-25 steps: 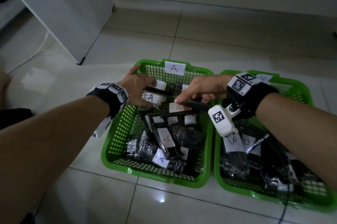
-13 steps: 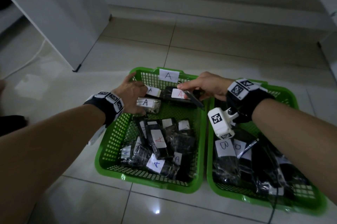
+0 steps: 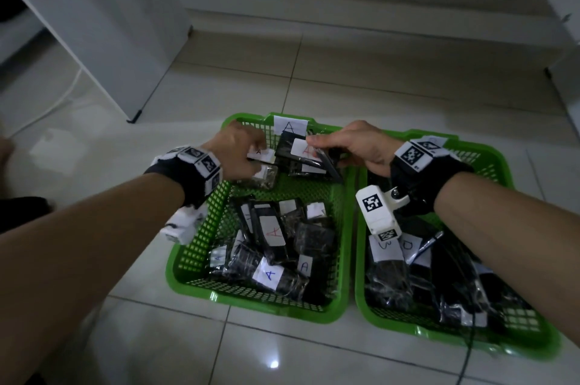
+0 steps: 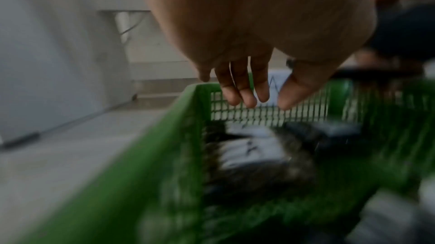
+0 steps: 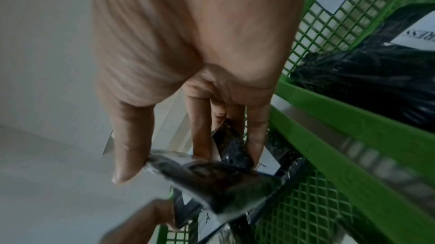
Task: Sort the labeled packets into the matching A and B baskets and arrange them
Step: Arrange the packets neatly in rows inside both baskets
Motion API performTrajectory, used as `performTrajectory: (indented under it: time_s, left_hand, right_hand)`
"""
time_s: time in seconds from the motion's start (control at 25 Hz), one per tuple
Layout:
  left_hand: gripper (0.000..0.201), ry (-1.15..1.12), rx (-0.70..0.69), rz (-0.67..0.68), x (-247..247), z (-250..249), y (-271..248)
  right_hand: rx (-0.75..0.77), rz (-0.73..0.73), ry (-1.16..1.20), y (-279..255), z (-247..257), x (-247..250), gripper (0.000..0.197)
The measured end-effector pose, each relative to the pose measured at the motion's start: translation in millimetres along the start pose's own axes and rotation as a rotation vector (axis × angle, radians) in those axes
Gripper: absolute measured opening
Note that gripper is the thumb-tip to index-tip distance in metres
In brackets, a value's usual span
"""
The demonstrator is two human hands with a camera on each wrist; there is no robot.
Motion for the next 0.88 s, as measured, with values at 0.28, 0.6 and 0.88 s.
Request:
performTrajectory:
  time_s: [0.28, 0.6, 0.88]
  left_hand:
    - [0.026, -0.846, 0.280, 0.257, 9, -50, -4]
    - [0.009, -0.569, 0.448, 0.280, 3, -7, -39]
    - [0.014, -0.734, 0.517, -0.170, 17, 17, -32]
  right_hand:
    - [0.041, 0.092, 0.015, -21, -3, -16, 0.067]
    - [0.050, 0.154, -0.338, -27, -11, -47, 0.028]
    - [0.247, 0.493, -0.965, -23, -21, -110, 0.066]
Point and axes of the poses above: each hand's wrist, its own y-axis towards the middle knuckle, its own x-axis out of the back of the hand, z = x × y, the point moved 2 cm from there along y, towards the middle knuckle, and after that the axes turned 5 degrees about x, right-handed, at the moved point
